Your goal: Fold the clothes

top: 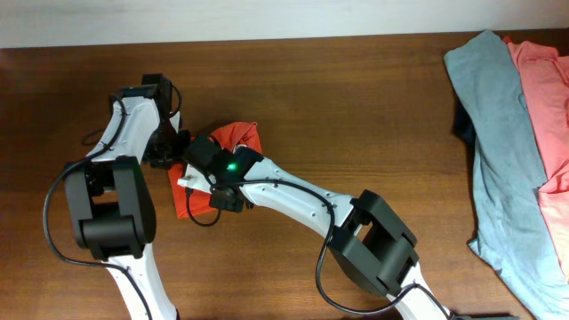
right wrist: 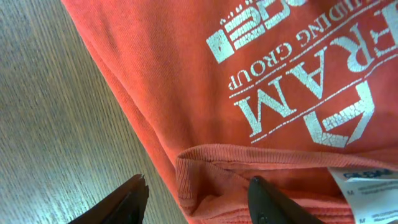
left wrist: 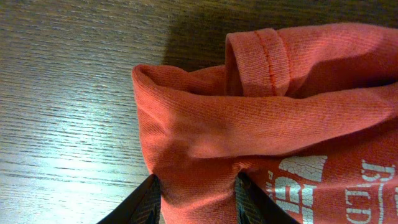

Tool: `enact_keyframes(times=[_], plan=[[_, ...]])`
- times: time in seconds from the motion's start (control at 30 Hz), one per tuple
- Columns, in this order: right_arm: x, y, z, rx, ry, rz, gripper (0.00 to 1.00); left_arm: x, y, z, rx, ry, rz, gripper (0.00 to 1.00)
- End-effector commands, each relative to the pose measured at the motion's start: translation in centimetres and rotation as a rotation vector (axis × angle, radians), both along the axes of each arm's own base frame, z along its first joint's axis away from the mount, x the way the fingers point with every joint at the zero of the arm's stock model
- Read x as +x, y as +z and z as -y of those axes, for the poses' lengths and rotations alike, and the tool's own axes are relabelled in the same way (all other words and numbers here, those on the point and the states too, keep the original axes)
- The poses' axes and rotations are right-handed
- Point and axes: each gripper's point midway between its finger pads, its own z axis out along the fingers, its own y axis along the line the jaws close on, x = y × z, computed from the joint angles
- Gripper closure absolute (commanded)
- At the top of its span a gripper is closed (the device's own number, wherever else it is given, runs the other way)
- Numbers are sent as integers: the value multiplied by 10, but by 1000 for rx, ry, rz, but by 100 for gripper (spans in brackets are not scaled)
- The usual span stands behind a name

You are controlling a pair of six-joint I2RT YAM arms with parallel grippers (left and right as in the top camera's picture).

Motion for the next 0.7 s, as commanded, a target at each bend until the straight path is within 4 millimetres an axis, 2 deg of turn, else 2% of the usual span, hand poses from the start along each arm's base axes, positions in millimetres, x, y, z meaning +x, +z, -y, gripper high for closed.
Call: enact_keyframes(times=[0.0,0.13,0.23,0.27,0.33,0.4,0.53,0.67], plan=[[-6,-9,-2,-16,37,-12,44,-10,-18,-1,-3,-13,-54,61],[-8,-21,1,-36,37,-28,45,-10,-18,-1,-3,-13,-55,61],[-11,-35,5,-62,35,-47,55,-10,-18,-1,-3,-13,-55,61],[-11,-37,6,-66,31,-51,68,-10,-18,-1,-3,-13,-55,61],[-9,-37,7,-68,26,-44,85,-10,-18,-1,-3,-13,-55,61],[2,-35,13,-92,-40,4,96,-10,-18,-1,-3,-13,-54,61],[27,-20,36,-158,-188,127,96,-10,-18,-1,-3,-13,-54,61],[45,2,50,-120,-310,164,96,-10,-18,-1,-3,-13,-54,61]])
